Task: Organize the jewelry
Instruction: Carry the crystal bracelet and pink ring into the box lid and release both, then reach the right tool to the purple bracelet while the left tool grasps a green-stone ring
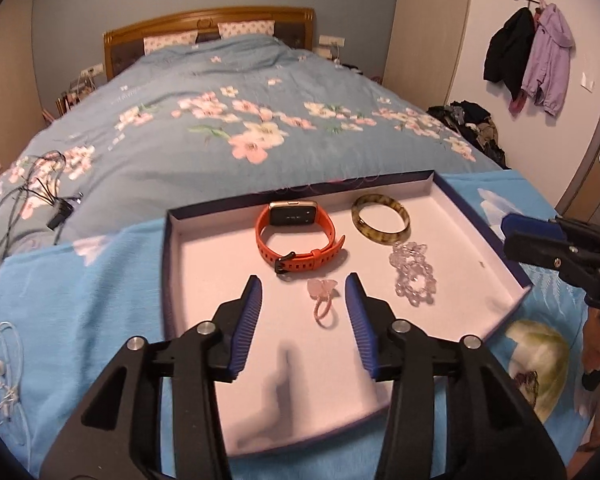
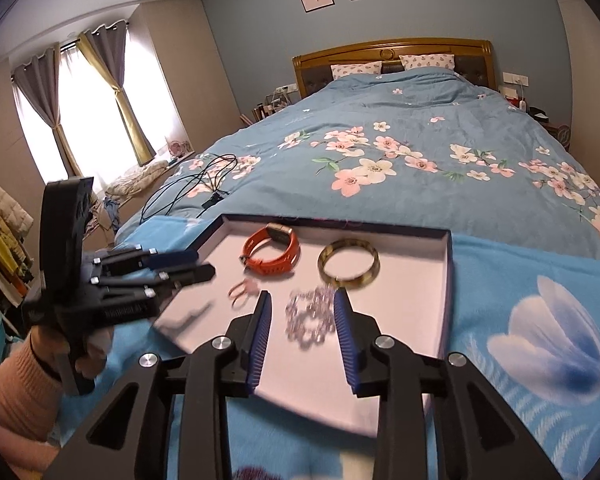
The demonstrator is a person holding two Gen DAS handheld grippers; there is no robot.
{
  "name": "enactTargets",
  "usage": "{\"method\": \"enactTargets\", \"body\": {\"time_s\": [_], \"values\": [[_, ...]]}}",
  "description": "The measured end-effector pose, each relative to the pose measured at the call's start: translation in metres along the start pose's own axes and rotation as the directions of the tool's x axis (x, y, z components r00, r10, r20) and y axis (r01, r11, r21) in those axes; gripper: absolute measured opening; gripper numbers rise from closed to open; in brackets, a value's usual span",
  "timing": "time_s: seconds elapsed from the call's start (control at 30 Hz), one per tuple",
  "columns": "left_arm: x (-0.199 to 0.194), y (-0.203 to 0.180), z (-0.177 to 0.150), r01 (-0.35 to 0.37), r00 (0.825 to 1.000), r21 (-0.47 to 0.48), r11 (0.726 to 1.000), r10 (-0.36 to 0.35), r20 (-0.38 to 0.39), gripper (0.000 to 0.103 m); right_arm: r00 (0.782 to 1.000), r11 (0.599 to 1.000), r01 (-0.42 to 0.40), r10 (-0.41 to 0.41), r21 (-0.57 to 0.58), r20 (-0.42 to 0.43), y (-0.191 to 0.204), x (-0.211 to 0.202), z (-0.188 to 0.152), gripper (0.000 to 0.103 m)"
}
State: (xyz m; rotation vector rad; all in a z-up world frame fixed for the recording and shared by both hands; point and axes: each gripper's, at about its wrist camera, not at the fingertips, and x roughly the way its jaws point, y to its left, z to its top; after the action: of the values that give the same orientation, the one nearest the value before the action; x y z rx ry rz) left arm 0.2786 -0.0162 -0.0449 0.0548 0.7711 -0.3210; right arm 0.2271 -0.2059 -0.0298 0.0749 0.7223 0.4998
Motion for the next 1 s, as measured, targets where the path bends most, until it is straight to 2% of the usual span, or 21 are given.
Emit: {"method": "enactTargets", "body": {"time_s": [0.2,0.37,0.57,0.77,0.97,1.0], "values": [[-0.051,-0.008,-0.024,0.008,0.997,0.054,0.999,-0.012,0.077,0.049,0.999,0.999,0.018,-0.02,-0.036,-0.044,0.007,-0.025,-0.035,0.03],[-0.076,-0.011,-0.053,0.016,0.996,0.064,0.998,-0.022,0.089,0.05,0.992,0.994,0.065,-0.074,-0.084,-0.101,0.01,-0.039,-0.067,0.03],[-0.089,-0.02,-0.08,0.038,0.996,0.078,0.996,-0.044,0.072,0.05,0.988,0.996,0.072,-0.079,-0.056,-0.136,0.008,-0.045,-0.091,0.029],[-0.095,-0.033,-0.101,0.062,0.996,0.112,0.992,-0.069,0.056,0.05,0.99,0.997,0.031,-0.041,-0.076,-0.133,0.024,-0.052,-0.103,0.029],[-0.094,-0.041,-0.114,0.081,0.996,0.114,0.99,-0.085,0.037,0.051,0.988,0.996,0.063,-0.071,-0.062,-0.14,0.022,-0.051,-0.107,0.028],[-0.094,-0.042,-0.115,0.082,0.996,0.115,0.99,-0.087,0.034,0.052,0.987,0.996,0.067,-0.074,-0.057,-0.143,0.021,-0.05,-0.108,0.024]]}}
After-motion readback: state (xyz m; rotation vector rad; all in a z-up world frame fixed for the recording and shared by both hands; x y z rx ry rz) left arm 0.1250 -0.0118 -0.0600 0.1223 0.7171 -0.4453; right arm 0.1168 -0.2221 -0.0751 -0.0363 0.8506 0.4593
